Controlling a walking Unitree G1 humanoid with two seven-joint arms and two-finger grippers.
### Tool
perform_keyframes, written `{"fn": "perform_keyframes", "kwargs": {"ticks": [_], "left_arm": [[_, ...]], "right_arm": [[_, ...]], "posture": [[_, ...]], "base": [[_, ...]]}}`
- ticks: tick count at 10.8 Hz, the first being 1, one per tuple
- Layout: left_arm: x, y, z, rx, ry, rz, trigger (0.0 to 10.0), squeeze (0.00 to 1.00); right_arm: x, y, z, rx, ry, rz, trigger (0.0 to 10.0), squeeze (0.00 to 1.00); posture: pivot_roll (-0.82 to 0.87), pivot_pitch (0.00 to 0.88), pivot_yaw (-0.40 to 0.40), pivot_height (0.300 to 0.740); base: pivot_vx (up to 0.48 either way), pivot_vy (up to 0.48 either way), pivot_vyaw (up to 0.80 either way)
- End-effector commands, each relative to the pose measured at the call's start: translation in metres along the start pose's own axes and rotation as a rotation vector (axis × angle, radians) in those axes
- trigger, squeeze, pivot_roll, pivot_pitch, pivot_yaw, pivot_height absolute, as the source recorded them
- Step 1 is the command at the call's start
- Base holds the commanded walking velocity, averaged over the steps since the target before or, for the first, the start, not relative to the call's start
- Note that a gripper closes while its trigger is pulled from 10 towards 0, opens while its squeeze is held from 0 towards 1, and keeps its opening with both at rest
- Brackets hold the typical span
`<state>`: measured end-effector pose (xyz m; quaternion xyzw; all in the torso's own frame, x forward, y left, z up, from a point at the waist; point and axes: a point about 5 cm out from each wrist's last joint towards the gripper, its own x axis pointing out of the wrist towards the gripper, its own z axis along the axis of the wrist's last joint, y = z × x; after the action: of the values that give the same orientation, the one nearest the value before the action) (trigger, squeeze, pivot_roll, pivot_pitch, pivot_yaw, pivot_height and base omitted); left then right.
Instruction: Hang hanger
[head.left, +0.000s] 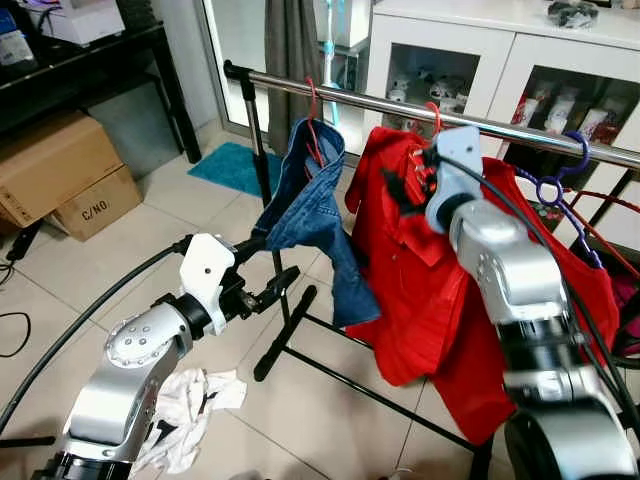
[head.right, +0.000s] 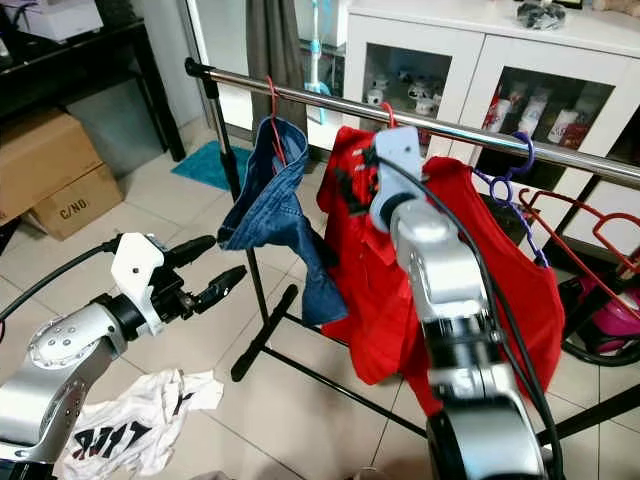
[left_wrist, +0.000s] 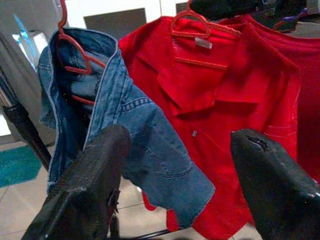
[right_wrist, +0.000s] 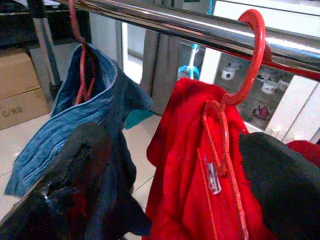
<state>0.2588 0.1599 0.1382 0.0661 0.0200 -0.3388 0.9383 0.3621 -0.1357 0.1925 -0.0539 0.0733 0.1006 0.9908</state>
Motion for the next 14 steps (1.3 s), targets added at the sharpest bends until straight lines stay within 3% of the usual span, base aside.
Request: {"fn": "perform_keyframes", "kwargs": {"ticks": [1,6,10,11,12,14], "left_arm": [[-0.001,0.002,0.0,0.011,0.005,0.009,10.0,0.0],[0.002,-0.001,0.004,-0.001,-0.026,-0.047,10.0,0.0],[0.0,0.002,0.005,0.001,-0.019,-0.045,10.0,0.0],[0.0,0.002,0.005,0.001,-0.019,-0.049,10.0,0.0],[0.0,0.002,0.005,0.002,-0.018,-0.054,10.0,0.0],[0.001,0.002,0.005,0.003,-0.015,-0.065,10.0,0.0]], "right_arm": [[0.003,-0.003,0.006,0.0,-0.018,-0.014,10.0,0.0],[0.03,-0.012,0.002,-0.056,0.019,-0.071,10.0,0.0],[0.04,-0.024,-0.005,-0.075,0.099,-0.101,10.0,0.0],[0.042,-0.025,-0.006,-0.062,0.112,-0.095,8.4,0.0],[0.043,-0.025,-0.008,-0.057,0.129,-0.083,4.9,0.0],[0.044,-0.027,-0.009,-0.061,0.141,-0.084,3.6,0.0]], "posture": [[-0.02,0.0,0.031,0.74],[-0.02,0.0,0.028,0.74],[-0.02,0.0,0.022,0.74],[-0.02,0.0,0.024,0.74],[-0.03,0.0,0.032,0.74],[-0.03,0.0,0.038,0.74]], "base": [[0.0,0.0,0.0],[0.0,0.0,0.0],[0.0,0.0,0.0],[0.0,0.0,0.0],[0.0,0.0,0.0],[0.0,0.0,0.0]]}}
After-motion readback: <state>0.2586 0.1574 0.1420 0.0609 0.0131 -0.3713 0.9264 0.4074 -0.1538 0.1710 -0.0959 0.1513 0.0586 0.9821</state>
